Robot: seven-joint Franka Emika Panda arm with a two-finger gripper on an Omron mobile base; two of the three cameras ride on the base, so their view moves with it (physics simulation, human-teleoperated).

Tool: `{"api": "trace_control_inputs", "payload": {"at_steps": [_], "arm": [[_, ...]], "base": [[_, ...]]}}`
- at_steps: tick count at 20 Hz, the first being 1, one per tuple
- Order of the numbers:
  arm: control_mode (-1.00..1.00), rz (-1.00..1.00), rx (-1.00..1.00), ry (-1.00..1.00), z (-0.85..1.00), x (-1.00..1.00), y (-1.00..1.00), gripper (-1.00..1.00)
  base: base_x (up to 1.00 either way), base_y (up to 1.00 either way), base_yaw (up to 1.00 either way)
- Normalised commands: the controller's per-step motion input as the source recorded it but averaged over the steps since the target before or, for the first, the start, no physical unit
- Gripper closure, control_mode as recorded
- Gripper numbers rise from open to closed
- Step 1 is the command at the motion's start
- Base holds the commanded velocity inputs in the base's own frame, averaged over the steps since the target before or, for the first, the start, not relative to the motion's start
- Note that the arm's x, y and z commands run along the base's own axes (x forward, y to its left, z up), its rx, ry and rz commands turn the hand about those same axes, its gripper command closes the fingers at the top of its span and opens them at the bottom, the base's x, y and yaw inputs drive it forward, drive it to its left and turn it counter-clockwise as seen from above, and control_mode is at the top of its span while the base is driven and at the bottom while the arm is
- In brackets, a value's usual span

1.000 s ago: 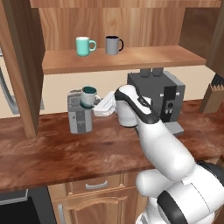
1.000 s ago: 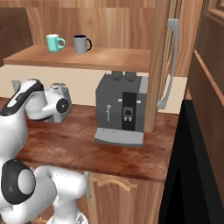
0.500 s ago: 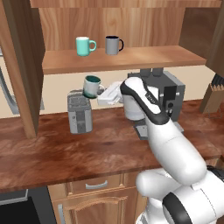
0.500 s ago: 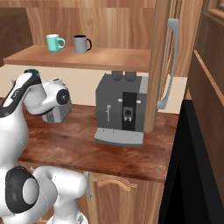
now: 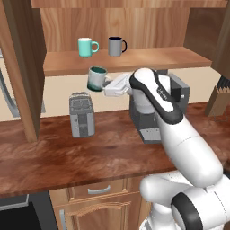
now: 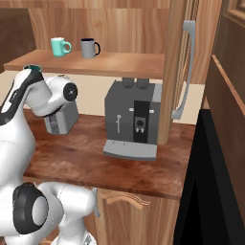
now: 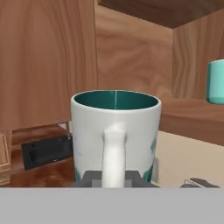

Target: Pick the mug on the counter and place it in the cabinet with the handle facing the right, like the mugs already inside.

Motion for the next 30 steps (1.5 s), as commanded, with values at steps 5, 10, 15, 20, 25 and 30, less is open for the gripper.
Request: {"api": "trace_control_inputs", "payload": {"at_steps": [5,10,15,20,25,30], "arm": [[-1.00,0.05,0.00,0.05,0.46,-0.05,-0.06,1.00],[-1.00,0.05,0.00,0.05,0.41,-0.01,-0.08,1.00],[-1.00,0.03,-0.02,0.02,0.36,-0.01,-0.13,1.00],[-1.00,0.01,-0.06,0.00,0.31,0.00,-0.20,1.00],[-1.00,0.02,-0.07,0.00,0.31,-0.01,-0.18,1.00],[-1.00,0.01,-0.09,0.00,0.17,-0.04,-0.20,1.00]], "base": [[0.00,0.00,0.00],[0.00,0.00,0.00],[0.00,0.00,0.00],[0.00,0.00,0.00],[0.00,0.00,0.00],[0.00,0.00,0.00]]}}
